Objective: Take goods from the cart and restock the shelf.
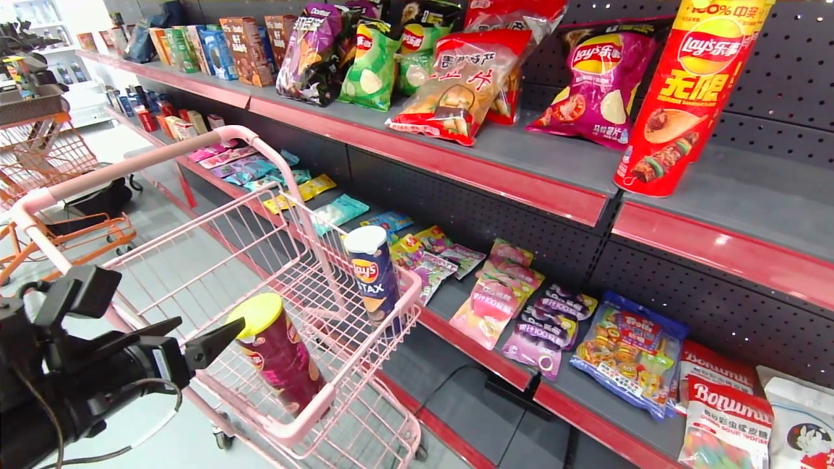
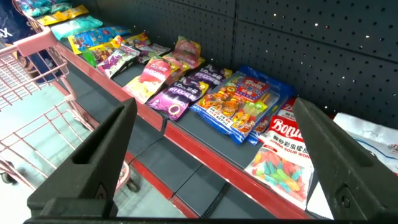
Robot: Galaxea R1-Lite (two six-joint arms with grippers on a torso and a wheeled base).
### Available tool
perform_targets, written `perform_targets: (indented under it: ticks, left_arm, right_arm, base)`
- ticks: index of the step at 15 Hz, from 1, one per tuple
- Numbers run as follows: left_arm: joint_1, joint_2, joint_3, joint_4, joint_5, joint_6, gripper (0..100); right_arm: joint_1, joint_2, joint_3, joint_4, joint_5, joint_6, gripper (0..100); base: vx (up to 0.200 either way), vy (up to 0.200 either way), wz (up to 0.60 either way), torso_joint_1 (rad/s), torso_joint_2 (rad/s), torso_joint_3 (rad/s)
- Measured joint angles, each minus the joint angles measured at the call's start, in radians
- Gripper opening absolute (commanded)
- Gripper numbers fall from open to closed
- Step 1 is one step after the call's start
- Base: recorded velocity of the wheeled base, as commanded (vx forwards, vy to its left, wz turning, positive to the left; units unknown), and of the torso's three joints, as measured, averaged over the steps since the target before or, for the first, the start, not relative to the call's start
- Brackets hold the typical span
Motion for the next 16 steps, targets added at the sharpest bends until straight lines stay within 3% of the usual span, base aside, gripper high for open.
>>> perform_targets:
  ticks: [5, 9, 16]
  left_arm:
    - [-0.09, 0.104, -0.005, -0.042, -0.004, -0.001, 100]
    - [-0.1, 0.157, -0.004, -0.099, 0.001, -0.001, 100]
    - [-0.101, 0.123, 0.006, -0.083, -0.006, 0.004, 100]
  right_arm:
    - [0.0, 0.0, -0.001, 0.0, 0.0, 0.0, 100]
    - [0.0, 0.0, -0.001, 0.001, 0.0, 0.0, 100]
    - [0.001, 0.0, -0.001, 0.0, 0.001, 0.001, 100]
  base:
    - [0.0, 0.0, 0.0, 0.0, 0.0, 0.0]
    - [0.0, 0.0, 0.0, 0.0, 0.0, 0.0]
    - [0.0, 0.0, 0.0, 0.0, 0.0, 0.0]
